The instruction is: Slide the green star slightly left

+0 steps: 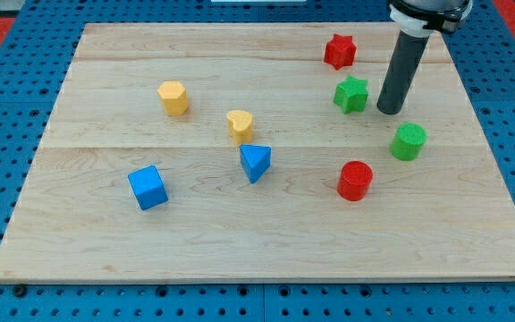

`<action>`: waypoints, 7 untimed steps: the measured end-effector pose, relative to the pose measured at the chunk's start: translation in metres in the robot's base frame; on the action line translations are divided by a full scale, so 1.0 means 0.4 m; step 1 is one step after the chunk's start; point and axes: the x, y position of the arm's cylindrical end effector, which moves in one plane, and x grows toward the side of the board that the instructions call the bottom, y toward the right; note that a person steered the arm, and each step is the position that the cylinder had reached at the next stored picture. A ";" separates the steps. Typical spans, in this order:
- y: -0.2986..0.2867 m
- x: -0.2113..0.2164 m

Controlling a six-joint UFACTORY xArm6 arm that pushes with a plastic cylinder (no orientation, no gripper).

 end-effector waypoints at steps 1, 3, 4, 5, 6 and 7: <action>0.000 -0.027; -0.006 -0.034; -0.059 -0.035; -0.124 -0.035; 0.056 -0.007; 0.160 -0.007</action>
